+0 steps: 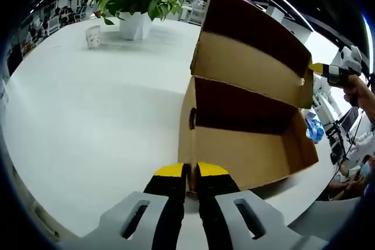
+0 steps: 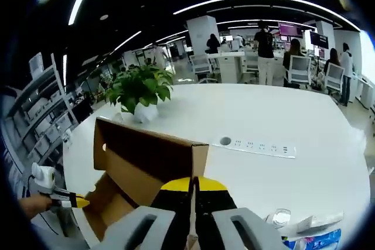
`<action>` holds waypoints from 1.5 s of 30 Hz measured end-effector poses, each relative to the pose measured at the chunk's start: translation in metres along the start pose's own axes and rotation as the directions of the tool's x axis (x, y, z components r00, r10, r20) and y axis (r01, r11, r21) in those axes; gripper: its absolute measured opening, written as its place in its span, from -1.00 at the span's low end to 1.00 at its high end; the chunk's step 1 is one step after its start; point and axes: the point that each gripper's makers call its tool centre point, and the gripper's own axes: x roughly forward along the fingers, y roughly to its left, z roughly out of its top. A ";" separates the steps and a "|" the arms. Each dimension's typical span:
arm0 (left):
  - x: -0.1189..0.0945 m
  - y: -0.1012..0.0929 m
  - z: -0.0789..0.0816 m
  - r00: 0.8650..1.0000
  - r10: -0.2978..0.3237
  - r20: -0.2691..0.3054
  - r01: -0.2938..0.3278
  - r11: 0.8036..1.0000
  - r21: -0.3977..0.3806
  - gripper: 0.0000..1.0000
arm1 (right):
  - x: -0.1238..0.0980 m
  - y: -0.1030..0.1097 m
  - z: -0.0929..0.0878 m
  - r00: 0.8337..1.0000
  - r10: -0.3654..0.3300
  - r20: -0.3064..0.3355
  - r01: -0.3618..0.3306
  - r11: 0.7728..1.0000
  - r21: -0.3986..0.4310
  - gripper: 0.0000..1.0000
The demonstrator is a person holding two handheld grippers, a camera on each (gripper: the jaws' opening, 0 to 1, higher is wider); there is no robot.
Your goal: Operate the shoe box by opening the lid, removing the specified soft item, and placing it in the target area until the item is outside and the box remains undamaged.
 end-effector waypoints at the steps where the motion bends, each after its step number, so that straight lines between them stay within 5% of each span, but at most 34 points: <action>1: 0.000 0.000 0.000 1.000 -0.002 0.000 0.002 1.000 -0.002 -0.92 | -0.002 0.001 0.000 1.000 0.000 0.003 0.000 1.000 -0.002 -1.00; 45: -0.005 -0.009 -0.001 0.999 -0.027 0.029 0.027 1.000 -0.001 -0.90 | -0.045 0.022 -0.026 0.994 0.014 0.108 -0.009 0.999 -0.047 -1.00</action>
